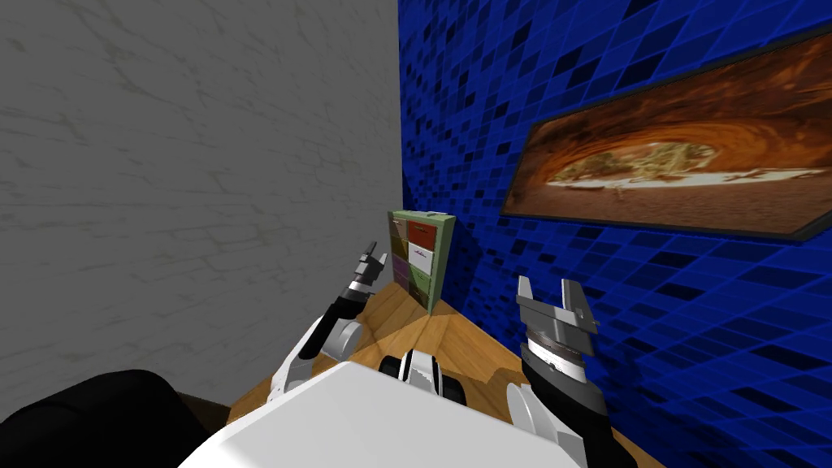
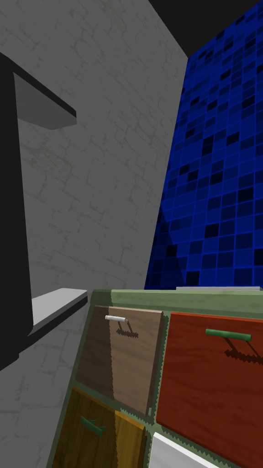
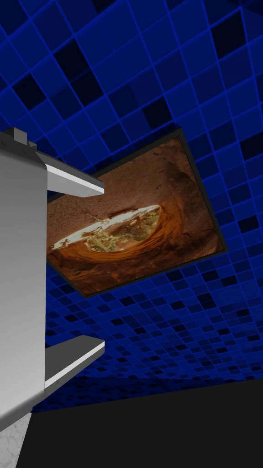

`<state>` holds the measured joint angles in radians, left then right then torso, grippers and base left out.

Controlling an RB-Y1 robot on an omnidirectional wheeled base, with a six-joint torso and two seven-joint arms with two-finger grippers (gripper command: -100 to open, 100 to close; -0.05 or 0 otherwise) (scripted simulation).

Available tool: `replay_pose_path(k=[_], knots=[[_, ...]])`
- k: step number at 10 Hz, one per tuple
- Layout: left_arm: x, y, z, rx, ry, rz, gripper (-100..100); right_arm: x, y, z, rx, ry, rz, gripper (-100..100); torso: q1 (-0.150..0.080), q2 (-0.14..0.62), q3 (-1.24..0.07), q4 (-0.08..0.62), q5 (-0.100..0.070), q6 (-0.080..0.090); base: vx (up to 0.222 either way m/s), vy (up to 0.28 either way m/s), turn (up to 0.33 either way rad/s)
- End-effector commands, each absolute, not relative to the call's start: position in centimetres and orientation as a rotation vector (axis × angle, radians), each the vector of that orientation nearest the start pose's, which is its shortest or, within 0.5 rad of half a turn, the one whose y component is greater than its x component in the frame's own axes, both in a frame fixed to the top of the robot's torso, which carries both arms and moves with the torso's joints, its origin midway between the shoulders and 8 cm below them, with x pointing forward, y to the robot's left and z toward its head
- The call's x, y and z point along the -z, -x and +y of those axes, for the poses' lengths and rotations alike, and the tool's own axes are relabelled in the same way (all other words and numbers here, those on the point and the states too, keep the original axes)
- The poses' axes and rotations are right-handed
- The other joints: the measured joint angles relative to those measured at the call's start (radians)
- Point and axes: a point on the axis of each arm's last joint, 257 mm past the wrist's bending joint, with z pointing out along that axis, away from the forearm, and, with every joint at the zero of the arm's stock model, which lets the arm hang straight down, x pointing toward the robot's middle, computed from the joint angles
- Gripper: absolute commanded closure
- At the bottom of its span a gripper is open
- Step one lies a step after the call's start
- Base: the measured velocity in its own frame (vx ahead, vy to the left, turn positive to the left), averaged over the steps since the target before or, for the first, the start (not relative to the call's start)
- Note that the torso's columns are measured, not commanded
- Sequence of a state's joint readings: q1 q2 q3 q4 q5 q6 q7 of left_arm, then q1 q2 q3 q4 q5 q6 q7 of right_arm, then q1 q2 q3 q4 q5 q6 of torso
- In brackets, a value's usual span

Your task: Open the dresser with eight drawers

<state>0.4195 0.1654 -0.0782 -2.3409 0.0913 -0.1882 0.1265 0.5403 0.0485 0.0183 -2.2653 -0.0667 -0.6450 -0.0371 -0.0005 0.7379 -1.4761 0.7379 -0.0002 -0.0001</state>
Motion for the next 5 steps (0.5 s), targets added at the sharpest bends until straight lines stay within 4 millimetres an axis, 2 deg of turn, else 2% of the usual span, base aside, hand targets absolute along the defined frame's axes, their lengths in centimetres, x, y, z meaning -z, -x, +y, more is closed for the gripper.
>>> replay_pose_path(k=[1,5], knots=[[-0.78,-39.5,23.11,1.524,0.833,0.842,-100,-3.17,-31.63,-28.92,-1.391,-0.67,0.447,0,0.0,0.001,0.001,0.0,0.0,0.0,0.099,0.001,-0.079],[-0.52,-40.35,22.54,1.527,0.875,0.86,-100,-3.17,-31.63,-28.93,-1.391,-0.67,0.447,0,0.0,0.0,0.0,0.0,0.0,0.0,0.099,0.01,-0.07]])
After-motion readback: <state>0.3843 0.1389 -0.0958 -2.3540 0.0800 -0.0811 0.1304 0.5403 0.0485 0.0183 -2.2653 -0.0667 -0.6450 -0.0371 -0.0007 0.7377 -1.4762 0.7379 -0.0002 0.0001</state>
